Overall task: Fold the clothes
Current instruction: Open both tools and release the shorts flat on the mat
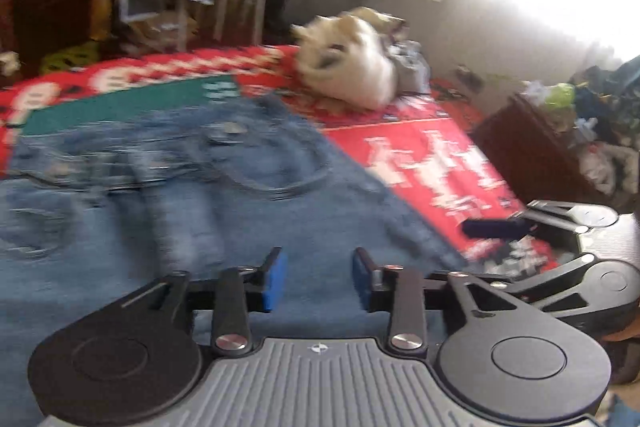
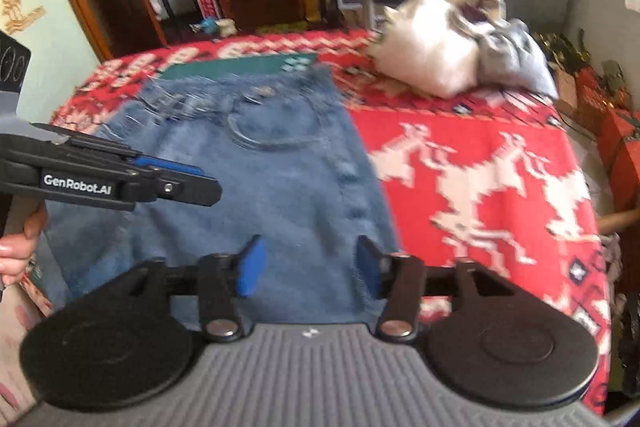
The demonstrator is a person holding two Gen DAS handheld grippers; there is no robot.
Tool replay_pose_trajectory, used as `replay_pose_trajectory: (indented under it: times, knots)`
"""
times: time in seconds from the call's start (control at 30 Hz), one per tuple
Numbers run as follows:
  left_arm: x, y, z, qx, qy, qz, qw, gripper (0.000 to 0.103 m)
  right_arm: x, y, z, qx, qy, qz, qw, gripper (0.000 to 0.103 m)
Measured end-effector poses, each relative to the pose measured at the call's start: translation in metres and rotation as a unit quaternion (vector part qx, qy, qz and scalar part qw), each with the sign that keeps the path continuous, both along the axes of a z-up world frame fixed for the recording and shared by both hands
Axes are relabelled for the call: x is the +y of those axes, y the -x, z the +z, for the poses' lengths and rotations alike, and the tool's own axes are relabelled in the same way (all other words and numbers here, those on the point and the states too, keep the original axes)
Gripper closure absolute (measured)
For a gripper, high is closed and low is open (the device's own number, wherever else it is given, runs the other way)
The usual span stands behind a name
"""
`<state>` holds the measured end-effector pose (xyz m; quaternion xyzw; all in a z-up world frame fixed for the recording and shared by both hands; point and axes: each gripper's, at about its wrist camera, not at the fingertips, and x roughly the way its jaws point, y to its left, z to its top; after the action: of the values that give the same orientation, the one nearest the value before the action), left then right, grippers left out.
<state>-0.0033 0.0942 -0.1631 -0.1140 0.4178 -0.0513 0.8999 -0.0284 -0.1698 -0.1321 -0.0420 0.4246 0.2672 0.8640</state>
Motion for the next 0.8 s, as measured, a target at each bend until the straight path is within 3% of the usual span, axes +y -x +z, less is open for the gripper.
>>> replay_pose_trajectory:
  times: [0.03, 0.17, 0.23, 0.47, 0.53, 0.63, 0.8]
  knots:
    - [0.006, 0.008, 0.0, -0.001, -0.011, 0.007, 0.9999, 0.05, 0.009, 0.002, -0.001, -0.009, 0.002, 0.005, 1.0, 0.021]
    - [0.032, 0.039, -0.006, -0.005, -0.055, 0.052, 0.9971, 0.024, 0.045, 0.011, -0.009, -0.03, 0.006, 0.015, 0.999, 0.01]
    - [0.043, 0.056, -0.013, -0.005, -0.07, 0.085, 0.9939, 0.017, 0.058, 0.014, -0.016, -0.036, 0.005, 0.017, 0.999, 0.001]
    - [0.068, 0.077, -0.054, 0.044, -0.081, 0.126, 0.9877, 0.016, 0.092, 0.022, -0.056, -0.052, 0.053, -0.018, 0.997, 0.0]
    - [0.067, 0.079, -0.059, 0.038, -0.085, 0.12, 0.9885, 0.009, 0.097, 0.023, -0.069, -0.05, 0.069, -0.021, 0.996, 0.0]
    - [0.06, 0.077, -0.063, 0.038, -0.096, 0.108, 0.9887, 0.0, 0.095, 0.027, -0.078, -0.06, 0.056, -0.036, 0.996, 0.0]
    - [0.048, 0.073, -0.065, 0.051, -0.125, 0.121, 0.9834, 0.0, 0.093, 0.031, -0.082, -0.066, 0.047, -0.053, 0.995, 0.0]
